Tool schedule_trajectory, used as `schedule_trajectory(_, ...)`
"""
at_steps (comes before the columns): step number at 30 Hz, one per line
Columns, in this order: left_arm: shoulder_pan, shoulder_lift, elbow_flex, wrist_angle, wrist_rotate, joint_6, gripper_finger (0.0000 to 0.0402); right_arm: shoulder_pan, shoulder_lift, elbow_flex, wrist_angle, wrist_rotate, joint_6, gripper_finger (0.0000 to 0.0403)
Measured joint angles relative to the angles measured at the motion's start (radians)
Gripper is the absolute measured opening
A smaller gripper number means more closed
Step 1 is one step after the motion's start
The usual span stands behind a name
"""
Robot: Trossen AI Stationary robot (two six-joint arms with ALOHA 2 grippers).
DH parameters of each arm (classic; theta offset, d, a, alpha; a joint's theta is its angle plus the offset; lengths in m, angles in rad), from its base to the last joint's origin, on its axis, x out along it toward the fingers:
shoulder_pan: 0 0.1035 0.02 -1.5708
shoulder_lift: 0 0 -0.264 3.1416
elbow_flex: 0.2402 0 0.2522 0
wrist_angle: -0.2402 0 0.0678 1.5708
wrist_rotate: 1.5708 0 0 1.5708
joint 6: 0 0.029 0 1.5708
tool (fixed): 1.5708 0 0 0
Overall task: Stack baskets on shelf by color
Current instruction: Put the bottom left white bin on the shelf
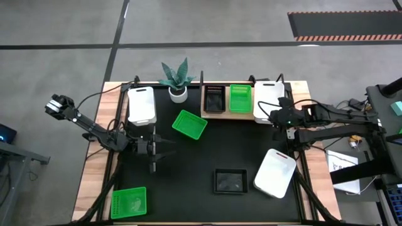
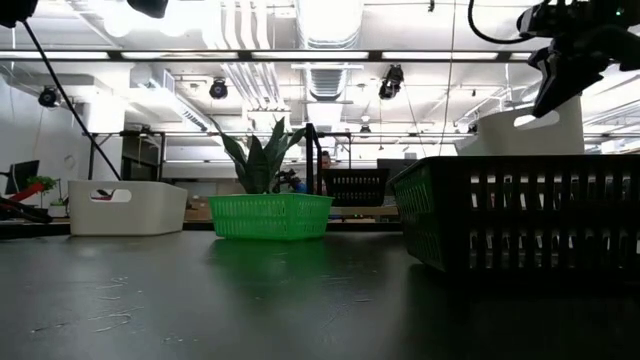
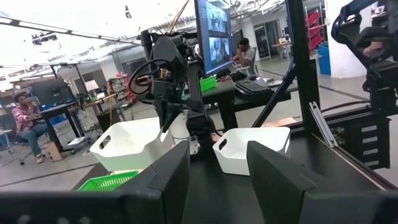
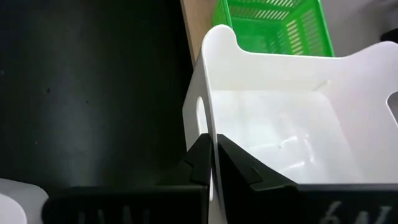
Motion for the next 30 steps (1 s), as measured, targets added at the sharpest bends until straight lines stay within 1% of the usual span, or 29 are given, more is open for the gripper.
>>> schedule_trajectory(7,0.0,0.0,0.0,0.006,0.0,0.008,0.0145,0.0,0.033,-0.001,0.008,0.0,-0.004,0.0008)
schedule_trajectory(13,0.0,0.0,0.004,0.01,0.0,0.008,0.0145,0.0,0.082,-0.002,0.061,0.002,-0.065,0.0008)
schedule_trajectory(19,0.0,0.002,0.002,0.008,0.0,0.002,0.0145,-0.002,0.123,-0.002,0.076,0.002,-0.081,0.0008)
schedule_trajectory(30,0.0,0.002,0.002,0.009,0.0,0.001,0.0145,-0.002,0.141,-0.002,0.068,0.002,-0.125,0.0008)
